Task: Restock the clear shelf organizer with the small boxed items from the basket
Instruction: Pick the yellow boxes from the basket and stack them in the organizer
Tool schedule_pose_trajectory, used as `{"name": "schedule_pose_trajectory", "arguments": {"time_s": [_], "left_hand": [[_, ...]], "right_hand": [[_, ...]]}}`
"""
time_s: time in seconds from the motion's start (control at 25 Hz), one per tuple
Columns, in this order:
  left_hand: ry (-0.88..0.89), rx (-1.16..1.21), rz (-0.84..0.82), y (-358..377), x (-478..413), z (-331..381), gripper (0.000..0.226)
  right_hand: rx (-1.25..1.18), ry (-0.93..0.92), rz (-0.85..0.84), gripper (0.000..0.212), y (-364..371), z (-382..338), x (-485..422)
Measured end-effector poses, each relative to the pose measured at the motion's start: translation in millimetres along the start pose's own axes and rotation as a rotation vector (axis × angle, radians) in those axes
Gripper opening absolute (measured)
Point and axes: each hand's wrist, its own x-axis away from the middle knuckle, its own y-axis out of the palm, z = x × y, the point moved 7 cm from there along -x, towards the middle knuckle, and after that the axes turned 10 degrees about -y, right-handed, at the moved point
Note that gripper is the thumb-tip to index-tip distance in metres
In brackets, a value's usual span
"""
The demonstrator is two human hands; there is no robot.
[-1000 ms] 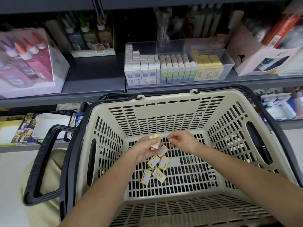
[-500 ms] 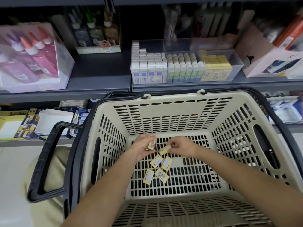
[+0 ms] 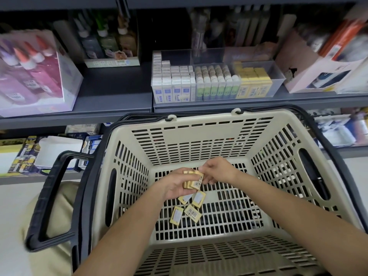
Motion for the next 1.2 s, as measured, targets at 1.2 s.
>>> {"name": "schedule_pose_trajectory", "arguments": {"time_s": [1.2], "left_hand": [[0.435,-0.174,-0.069,86.0,78.5,118.0,0.043]], "right_hand": [[0.201,-0.274,-0.051,0.015,-107.4,-105.8,52.0]]}}
